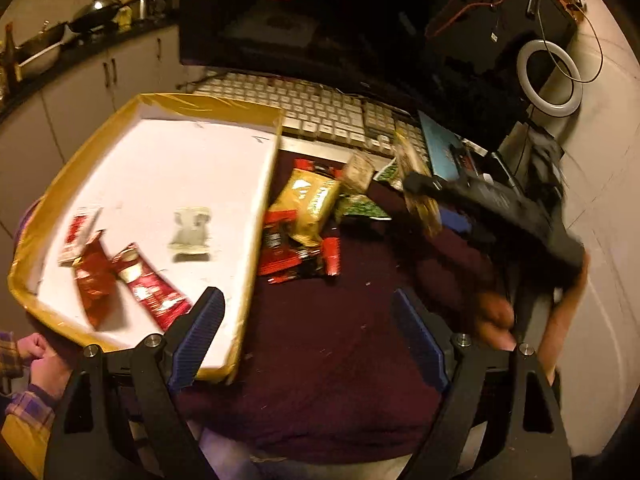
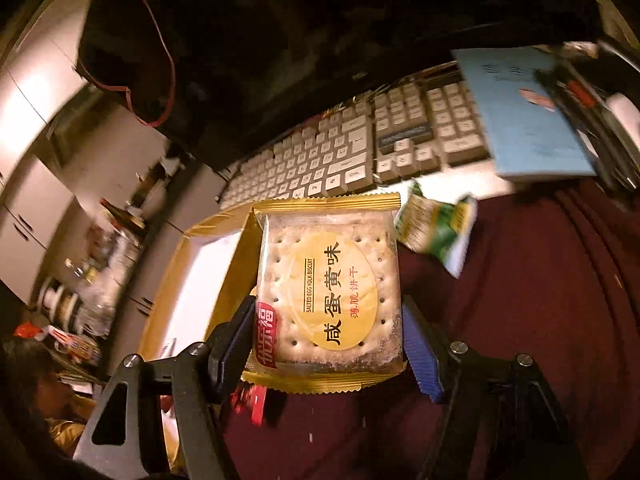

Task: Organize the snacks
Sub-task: 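Grasp the green pea bag with the left tool while the right tool holds the biscuit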

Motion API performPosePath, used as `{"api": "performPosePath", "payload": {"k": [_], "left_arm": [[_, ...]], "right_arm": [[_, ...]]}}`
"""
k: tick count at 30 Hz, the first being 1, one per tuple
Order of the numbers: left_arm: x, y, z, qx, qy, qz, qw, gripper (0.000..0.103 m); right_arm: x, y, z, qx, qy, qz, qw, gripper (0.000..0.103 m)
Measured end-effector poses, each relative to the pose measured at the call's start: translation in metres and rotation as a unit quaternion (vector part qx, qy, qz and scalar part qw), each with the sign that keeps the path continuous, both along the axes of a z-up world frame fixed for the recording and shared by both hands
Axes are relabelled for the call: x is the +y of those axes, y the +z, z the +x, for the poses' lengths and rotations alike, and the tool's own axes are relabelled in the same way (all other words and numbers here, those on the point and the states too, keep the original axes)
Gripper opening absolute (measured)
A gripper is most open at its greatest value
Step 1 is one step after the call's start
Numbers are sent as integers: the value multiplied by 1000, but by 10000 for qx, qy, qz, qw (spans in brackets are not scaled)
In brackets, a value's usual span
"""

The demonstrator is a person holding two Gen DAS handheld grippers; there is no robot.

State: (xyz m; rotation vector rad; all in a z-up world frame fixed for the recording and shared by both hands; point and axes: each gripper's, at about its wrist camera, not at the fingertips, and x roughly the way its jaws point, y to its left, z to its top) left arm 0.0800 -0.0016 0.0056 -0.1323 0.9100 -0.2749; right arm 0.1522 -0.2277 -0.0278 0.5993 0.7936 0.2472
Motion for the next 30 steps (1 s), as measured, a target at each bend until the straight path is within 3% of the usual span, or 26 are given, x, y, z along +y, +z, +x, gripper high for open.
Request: {"api": "performPosePath", "payload": {"k": [6, 9, 11, 16, 18, 22, 30], "left_arm": [[-32, -8, 43, 333, -374, -282, 9983, 85], [-49, -12, 66, 495, -516, -240, 9972, 78], [-58, -15, 82, 588, -546, -190, 9966, 73], [-83, -22, 120, 773, -612, 60, 9951, 71], [-92, -29, 133, 849, -551, 316, 9944, 63], [-105, -37, 140, 835, -650, 711, 9918, 60], [-101, -57, 140, 1225, -654, 599, 9885, 55]], "right_arm": [[-23, -5, -47, -386, -676, -58, 9969, 70], [-35, -9, -57, -491, -916, -53, 9946, 70], [-42, -14, -60, -507, -934, 131, 9943, 70], [-49, -18, -55, -424, -941, 312, 9942, 70], [-47, -16, -56, -473, -947, 285, 9940, 70], [-44, -16, -55, -479, -911, 244, 9944, 70], [-44, -16, -53, -471, -871, 254, 9948, 70]]}}
